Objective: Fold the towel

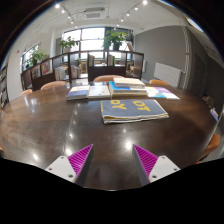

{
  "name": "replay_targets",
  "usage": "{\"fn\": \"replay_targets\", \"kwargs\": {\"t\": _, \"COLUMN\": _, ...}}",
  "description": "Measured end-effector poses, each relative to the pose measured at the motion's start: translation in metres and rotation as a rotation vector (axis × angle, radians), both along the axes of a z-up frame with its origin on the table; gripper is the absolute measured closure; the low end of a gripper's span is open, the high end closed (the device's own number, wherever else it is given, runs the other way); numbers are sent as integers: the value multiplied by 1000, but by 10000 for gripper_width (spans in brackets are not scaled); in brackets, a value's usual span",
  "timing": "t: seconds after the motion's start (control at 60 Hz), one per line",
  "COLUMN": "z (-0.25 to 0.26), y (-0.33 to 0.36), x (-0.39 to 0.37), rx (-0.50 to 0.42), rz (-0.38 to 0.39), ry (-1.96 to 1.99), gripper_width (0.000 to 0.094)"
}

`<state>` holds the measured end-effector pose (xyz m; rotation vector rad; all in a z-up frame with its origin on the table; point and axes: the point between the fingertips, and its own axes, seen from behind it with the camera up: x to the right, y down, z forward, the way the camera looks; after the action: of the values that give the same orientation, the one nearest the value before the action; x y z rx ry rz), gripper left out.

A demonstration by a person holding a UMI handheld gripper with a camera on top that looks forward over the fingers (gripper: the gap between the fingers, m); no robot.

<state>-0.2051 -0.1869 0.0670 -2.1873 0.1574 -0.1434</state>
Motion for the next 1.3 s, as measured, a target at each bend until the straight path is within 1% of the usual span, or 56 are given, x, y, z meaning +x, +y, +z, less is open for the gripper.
{"fn": "replay_targets", "kwargs": {"t": 0.083, "z": -10, "y": 44, "x": 4, "rx": -12, "rz": 31, "ry": 11, "gripper_width": 159}}
{"fn": "replay_targets", "kwargs": {"t": 0.1, "z": -17, "y": 71, "x": -7, "rx": -10, "rz": 31, "ry": 10, "gripper_width": 159}}
{"fn": "replay_targets", "kwargs": {"t": 0.117, "z": -15, "y": 64, "x": 5, "rx": -14, "rz": 36, "ry": 13, "gripper_width": 160}}
{"fn": "replay_targets", "kwargs": {"t": 0.133, "z": -23, "y": 88, "x": -5, "rx": -15, "rz": 35, "ry": 9, "gripper_width": 161}}
{"fn": "replay_targets", "kwargs": {"t": 0.167, "z": -27, "y": 105, "x": -3, "rx": -20, "rz": 43, "ry": 7, "gripper_width": 161}}
{"fn": "replay_targets", "kwargs": {"t": 0.2, "z": -30, "y": 122, "x": -1, "rx": -22, "rz": 52, "ry": 2, "gripper_width": 160}}
{"fn": "replay_targets", "kwargs": {"t": 0.233, "z": -32, "y": 158, "x": -2, "rx": -23, "rz": 61, "ry": -4, "gripper_width": 162}}
{"fn": "replay_targets", "kwargs": {"t": 0.367, "z": -40, "y": 238, "x": -3, "rx": -14, "rz": 102, "ry": -8, "gripper_width": 161}}
{"fn": "replay_targets", "kwargs": {"t": 0.45, "z": -51, "y": 273, "x": -4, "rx": -25, "rz": 124, "ry": -23, "gripper_width": 184}}
{"fn": "replay_targets", "kwargs": {"t": 0.5, "z": -59, "y": 286, "x": -5, "rx": -44, "rz": 139, "ry": -32, "gripper_width": 229}}
{"fn": "replay_targets", "kwargs": {"t": 0.583, "z": -77, "y": 291, "x": -1, "rx": -96, "rz": 158, "ry": -59, "gripper_width": 344}}
{"fn": "replay_targets", "kwargs": {"t": 0.6, "z": -74, "y": 294, "x": -2, "rx": -76, "rz": 158, "ry": -56, "gripper_width": 372}}
{"fn": "replay_targets", "kwargs": {"t": 0.65, "z": -75, "y": 290, "x": 2, "rx": -82, "rz": 146, "ry": -63, "gripper_width": 460}}
{"fn": "replay_targets", "kwargs": {"t": 0.717, "z": -76, "y": 289, "x": 4, "rx": -72, "rz": 139, "ry": -40, "gripper_width": 522}}
{"fn": "replay_targets", "kwargs": {"t": 0.767, "z": -75, "y": 288, "x": 8, "rx": -62, "rz": 130, "ry": -24, "gripper_width": 597}}
{"fn": "replay_targets", "kwargs": {"t": 0.833, "z": -76, "y": 290, "x": 20, "rx": -64, "rz": 114, "ry": -46, "gripper_width": 822}}
{"fn": "replay_targets", "kwargs": {"t": 0.85, "z": -76, "y": 290, "x": 22, "rx": -65, "rz": 119, "ry": -54, "gripper_width": 846}}
{"fn": "replay_targets", "kwargs": {"t": 0.917, "z": -76, "y": 289, "x": 21, "rx": -71, "rz": 150, "ry": -55, "gripper_width": 855}}
{"fn": "replay_targets", "kwargs": {"t": 0.933, "z": -75, "y": 289, "x": 21, "rx": -70, "rz": 151, "ry": -55, "gripper_width": 880}}
{"fn": "replay_targets", "kwargs": {"t": 1.033, "z": -74, "y": 288, "x": 20, "rx": -89, "rz": 184, "ry": -33, "gripper_width": 893}}
{"fn": "replay_targets", "kwargs": {"t": 1.1, "z": -64, "y": 286, "x": 24, "rx": -105, "rz": 209, "ry": -27, "gripper_width": 894}}
{"fn": "replay_targets", "kwargs": {"t": 1.183, "z": -22, "y": 283, "x": 41, "rx": -73, "rz": 251, "ry": -53, "gripper_width": 894}}
{"fn": "replay_targets", "kwargs": {"t": 1.3, "z": 47, "y": 282, "x": 104, "rx": -7, "rz": 266, "ry": -126, "gripper_width": 895}}
